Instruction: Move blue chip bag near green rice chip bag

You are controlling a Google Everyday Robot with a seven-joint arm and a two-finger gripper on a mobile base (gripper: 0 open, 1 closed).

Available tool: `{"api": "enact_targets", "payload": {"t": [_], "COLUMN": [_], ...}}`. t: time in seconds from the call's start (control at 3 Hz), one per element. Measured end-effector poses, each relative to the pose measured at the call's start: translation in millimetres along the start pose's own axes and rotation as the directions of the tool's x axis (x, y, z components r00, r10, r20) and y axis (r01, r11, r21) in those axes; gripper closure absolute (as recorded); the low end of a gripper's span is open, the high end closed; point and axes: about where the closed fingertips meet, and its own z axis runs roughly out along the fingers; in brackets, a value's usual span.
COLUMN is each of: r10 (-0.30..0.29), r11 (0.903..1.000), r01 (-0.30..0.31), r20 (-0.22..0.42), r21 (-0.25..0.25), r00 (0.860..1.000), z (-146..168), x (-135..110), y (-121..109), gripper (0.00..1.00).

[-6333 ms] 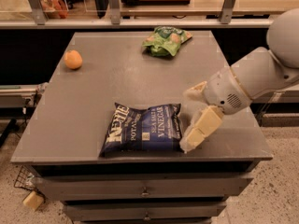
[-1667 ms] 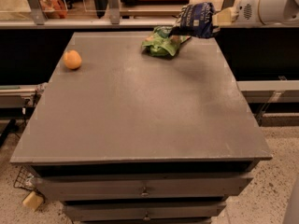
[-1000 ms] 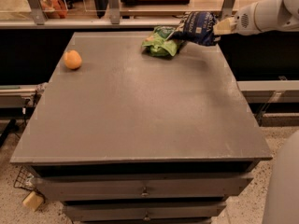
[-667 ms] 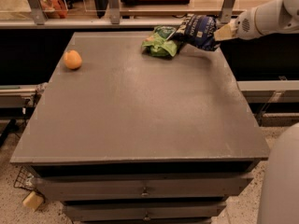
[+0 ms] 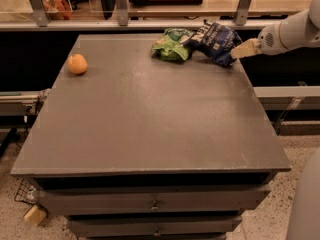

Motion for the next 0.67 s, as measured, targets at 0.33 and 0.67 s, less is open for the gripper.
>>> {"api": "enact_targets", "payload": {"t": [0.33,0.67], "r10": [0.008,-0.014], "r11": [1.0000,0.9997], "r01": [-0.008,0.015], "r20": [-0.007,0.033], "r21": [0.002,-0.020], "r00": [1.000,0.999], "z": [-8.6,-22.9], "x": [12.7,8.8], "y": [0.6,12.0], "gripper": [0.00,0.00]}}
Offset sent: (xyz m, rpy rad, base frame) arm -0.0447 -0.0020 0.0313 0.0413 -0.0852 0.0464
